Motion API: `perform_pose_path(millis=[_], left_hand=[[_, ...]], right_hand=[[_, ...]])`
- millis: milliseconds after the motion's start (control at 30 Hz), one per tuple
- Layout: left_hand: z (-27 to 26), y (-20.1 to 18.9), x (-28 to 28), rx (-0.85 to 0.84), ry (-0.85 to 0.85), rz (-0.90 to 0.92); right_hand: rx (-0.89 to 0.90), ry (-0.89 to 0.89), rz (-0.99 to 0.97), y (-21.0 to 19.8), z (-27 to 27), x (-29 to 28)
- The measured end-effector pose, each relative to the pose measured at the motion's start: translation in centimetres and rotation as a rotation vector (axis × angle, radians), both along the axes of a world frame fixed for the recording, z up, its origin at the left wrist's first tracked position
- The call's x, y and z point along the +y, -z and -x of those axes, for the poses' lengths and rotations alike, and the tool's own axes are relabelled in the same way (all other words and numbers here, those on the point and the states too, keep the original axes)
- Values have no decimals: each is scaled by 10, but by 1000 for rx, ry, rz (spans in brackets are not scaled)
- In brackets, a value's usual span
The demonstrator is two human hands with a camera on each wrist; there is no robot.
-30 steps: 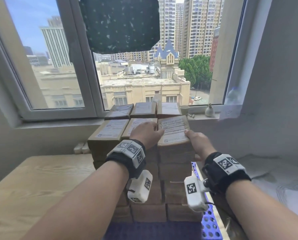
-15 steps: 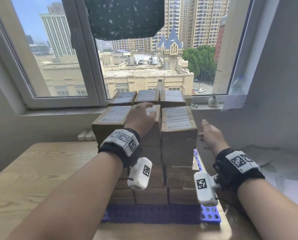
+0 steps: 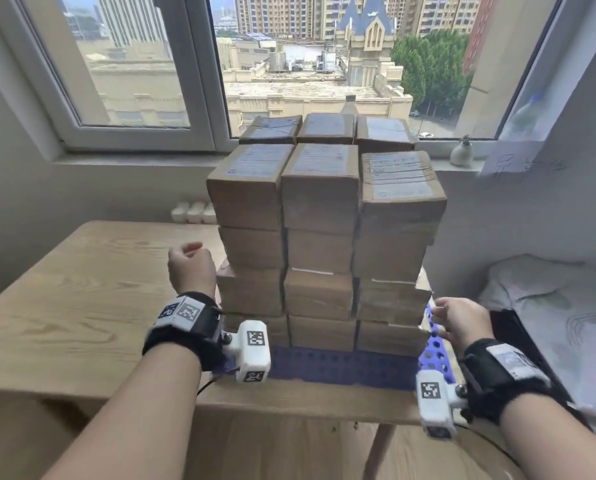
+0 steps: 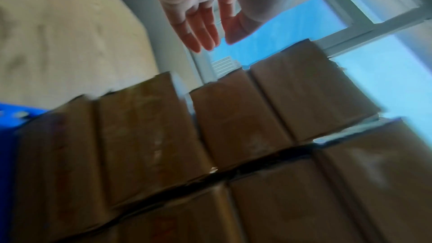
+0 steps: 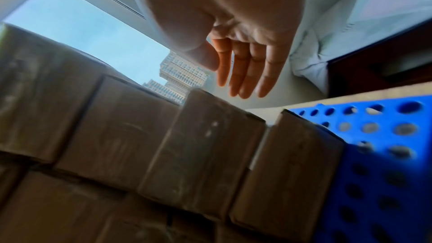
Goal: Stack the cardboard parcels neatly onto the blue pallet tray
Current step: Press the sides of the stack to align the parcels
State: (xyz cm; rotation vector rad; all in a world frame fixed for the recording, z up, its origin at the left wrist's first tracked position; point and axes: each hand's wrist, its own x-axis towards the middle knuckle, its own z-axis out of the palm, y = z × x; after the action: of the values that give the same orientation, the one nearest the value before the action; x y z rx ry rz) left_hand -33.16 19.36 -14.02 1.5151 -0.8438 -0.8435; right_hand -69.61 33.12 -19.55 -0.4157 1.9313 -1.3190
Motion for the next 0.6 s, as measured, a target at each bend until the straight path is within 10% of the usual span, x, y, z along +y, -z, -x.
perform_pose_path(millis=[267,600], left_hand=[[19,122,35,191,417,-609],[47,137,20,11,715,-634]], right_hand=[[-75,-343,-222,57,-64,-6],[-100,-510,-207,75,-98,-38]])
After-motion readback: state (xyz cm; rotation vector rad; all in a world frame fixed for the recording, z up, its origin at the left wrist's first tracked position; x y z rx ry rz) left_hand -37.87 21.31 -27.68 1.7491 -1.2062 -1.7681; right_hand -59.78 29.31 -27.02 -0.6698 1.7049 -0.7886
